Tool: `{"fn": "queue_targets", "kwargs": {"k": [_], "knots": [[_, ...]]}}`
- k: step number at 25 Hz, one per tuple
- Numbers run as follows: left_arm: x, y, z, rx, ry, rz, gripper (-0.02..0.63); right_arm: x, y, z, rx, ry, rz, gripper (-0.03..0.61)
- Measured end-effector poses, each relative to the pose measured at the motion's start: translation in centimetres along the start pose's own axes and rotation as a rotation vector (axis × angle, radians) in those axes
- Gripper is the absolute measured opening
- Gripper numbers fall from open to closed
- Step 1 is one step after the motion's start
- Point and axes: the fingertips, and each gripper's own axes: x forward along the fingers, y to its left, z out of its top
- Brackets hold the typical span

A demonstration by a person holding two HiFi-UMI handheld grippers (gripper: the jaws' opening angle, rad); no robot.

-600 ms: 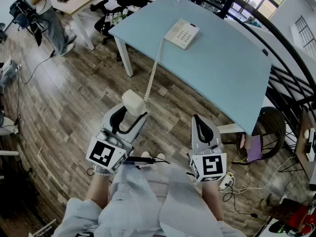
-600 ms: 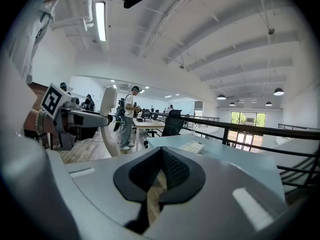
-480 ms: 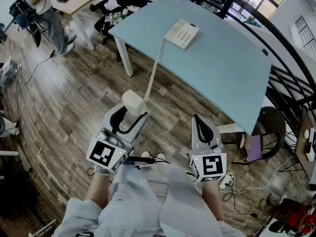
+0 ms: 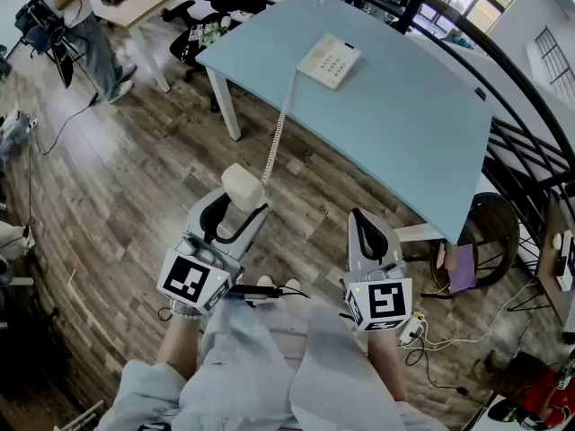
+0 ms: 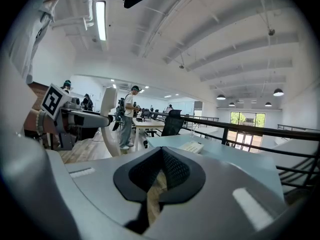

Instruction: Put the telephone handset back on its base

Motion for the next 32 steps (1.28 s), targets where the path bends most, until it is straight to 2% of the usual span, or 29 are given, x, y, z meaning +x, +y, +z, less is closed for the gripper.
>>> {"fn": "queue_targets", "kwargs": {"k": [20,32], "knots": [[-1.3,2.0,1.1,0.007,-0.053,-0.043,0.221,0.3,2.4,1.5,0.008,-0.049,-0.065,-0.002],[-0.8,2.4,1.2,0.010,-0.063,-0.092,0.221,0.8,3.6,0.9,-0.018,-0.015,-0.090,-0.002]]}}
